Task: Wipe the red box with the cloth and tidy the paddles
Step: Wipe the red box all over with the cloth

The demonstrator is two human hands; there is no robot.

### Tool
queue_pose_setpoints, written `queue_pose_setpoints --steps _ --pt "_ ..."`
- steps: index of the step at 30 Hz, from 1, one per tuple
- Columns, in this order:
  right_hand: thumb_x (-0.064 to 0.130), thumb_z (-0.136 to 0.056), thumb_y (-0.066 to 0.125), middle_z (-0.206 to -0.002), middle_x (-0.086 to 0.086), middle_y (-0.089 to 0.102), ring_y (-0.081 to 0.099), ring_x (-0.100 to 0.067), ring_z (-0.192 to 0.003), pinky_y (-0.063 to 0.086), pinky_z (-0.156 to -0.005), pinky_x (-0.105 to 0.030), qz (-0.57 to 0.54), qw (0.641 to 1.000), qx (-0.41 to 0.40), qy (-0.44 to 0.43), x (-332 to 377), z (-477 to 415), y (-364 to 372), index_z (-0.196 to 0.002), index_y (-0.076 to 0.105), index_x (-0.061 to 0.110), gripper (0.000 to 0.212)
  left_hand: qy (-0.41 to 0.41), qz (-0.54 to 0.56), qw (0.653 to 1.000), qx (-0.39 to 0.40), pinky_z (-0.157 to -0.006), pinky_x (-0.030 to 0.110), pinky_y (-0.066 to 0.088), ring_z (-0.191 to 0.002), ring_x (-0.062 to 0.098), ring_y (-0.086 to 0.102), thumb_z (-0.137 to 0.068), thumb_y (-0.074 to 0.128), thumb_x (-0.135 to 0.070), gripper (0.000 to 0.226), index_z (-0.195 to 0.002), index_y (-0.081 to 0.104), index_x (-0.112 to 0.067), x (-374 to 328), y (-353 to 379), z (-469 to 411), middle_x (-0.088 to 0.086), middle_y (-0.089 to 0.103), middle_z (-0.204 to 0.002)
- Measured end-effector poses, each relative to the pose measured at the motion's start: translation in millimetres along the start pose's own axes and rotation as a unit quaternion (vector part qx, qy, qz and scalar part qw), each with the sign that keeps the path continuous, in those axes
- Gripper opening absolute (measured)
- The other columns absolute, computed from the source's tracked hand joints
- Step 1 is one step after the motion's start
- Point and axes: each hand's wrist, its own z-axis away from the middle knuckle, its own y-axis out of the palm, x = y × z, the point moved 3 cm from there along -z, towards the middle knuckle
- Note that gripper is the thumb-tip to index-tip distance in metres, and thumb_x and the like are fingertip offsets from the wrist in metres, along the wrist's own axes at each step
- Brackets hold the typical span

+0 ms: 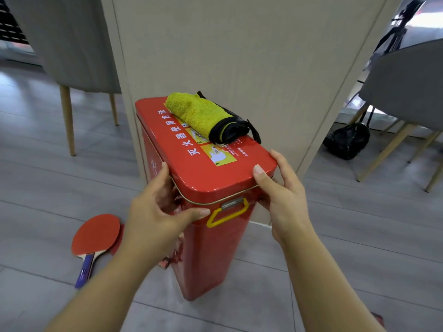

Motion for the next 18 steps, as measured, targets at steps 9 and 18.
queue_pose_setpoints --steps 9,18 --pt "0.004 -0.083 0.066 -0.099 -0.006 0.071 0.069 -0.006 -0.076 0.052 -0.059 -0.016 -0.050 0.998 -0.034 0.026 -6 43 39 -0.122 0.059 0.022 0.043 0.007 0.028 0.998 0.063 -0.084 0.026 0.055 -0.107 0.018 0.065 -0.048 0.086 -0.025 0.105 -0.142 0.039 -0.017 2 -70 -4 0.002 0.067 -0.118" --pt "0.018 -0.084 0.066 -0.077 0.006 0.072 0.067 -0.006 -0.074 0.054 -0.062 -0.022 0.083 0.996 0.001 0.039 0 43 29 -0.115 0.058 0.034 0.036 -0.007 0.020 0.994 0.108 -0.081 0.018 0.053 -0.109 0.012 0.064 -0.050 0.086 -0.005 0.102 -0.140 0.041 -0.023 6 -79 -11 -0.008 0.066 -0.120"
